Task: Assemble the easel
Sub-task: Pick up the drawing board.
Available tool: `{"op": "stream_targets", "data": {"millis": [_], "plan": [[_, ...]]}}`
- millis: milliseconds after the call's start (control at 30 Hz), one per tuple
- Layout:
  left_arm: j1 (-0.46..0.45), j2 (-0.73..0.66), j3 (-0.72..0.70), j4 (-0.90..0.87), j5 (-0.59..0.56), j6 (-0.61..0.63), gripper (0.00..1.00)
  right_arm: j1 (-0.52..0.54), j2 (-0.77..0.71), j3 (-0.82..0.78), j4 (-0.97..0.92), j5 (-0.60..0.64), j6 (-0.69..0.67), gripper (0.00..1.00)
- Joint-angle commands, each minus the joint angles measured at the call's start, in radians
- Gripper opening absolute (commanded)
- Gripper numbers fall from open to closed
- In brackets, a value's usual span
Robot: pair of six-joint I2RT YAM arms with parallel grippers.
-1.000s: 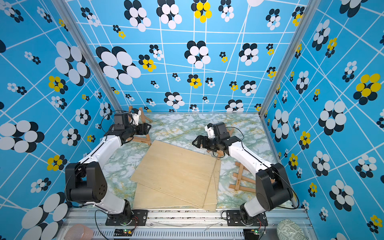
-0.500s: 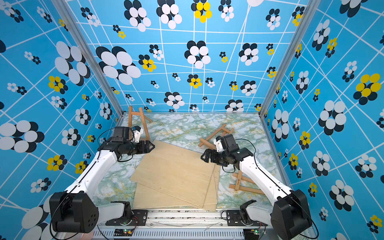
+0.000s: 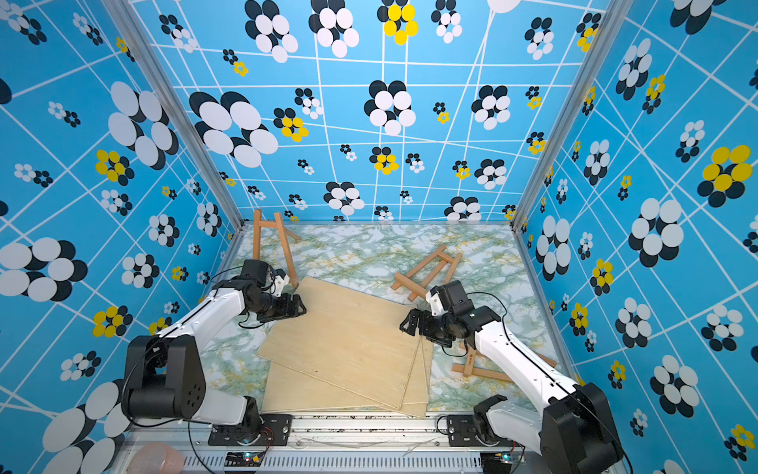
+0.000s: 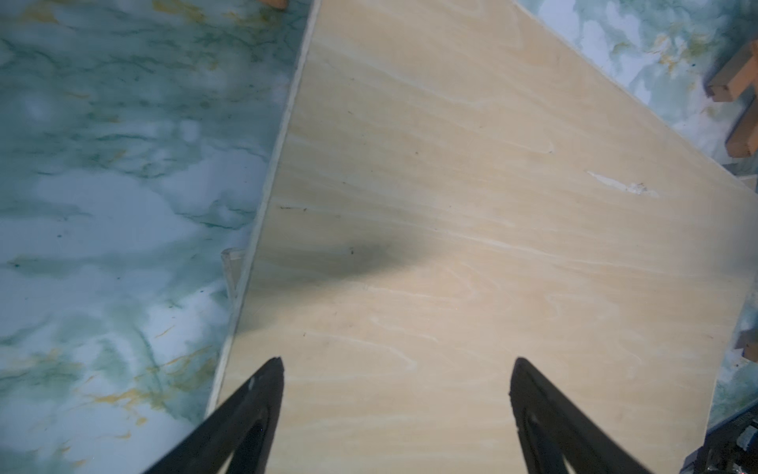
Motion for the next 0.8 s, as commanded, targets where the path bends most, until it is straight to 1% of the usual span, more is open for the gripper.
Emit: {"op": "stream_targets", "data": {"millis": [0, 133, 267, 333, 433, 533, 667, 767], "plan": [[0.016, 0.024, 0.010, -0.001, -0.002, 0.057, 0.89, -0.003, -0.008, -0.044, 0.048, -0.029, 0.036, 0.99], [0.018, 0.055, 0.045, -0.027, -0.008, 0.091, 0.88, -0.003, 0.016, -0.084, 0.105, -0.061, 0.069, 0.98], [0.021, 0.088, 0.076, -0.041, -0.013, 0.129, 0.88, -0.003, 0.032, -0.109, 0.159, -0.075, 0.098, 0.95], [0.024, 0.108, 0.092, -0.053, -0.017, 0.147, 0.88, -0.004, 0.038, -0.113, 0.164, -0.049, 0.096, 0.95], [0.036, 0.124, 0.093, -0.042, -0.011, 0.149, 0.88, -0.006, 0.047, -0.114, 0.164, 0.048, 0.072, 0.94], [0.045, 0.137, 0.081, -0.020, 0.011, 0.145, 0.87, -0.018, 0.084, -0.111, 0.192, 0.102, 0.056, 0.94], [0.045, 0.151, 0.060, 0.002, 0.026, 0.148, 0.87, -0.059, 0.152, -0.152, 0.332, 0.080, 0.074, 0.93], [0.044, 0.163, 0.055, 0.003, 0.027, 0.153, 0.87, -0.061, 0.190, -0.164, 0.411, 0.060, 0.075, 0.92]]}}
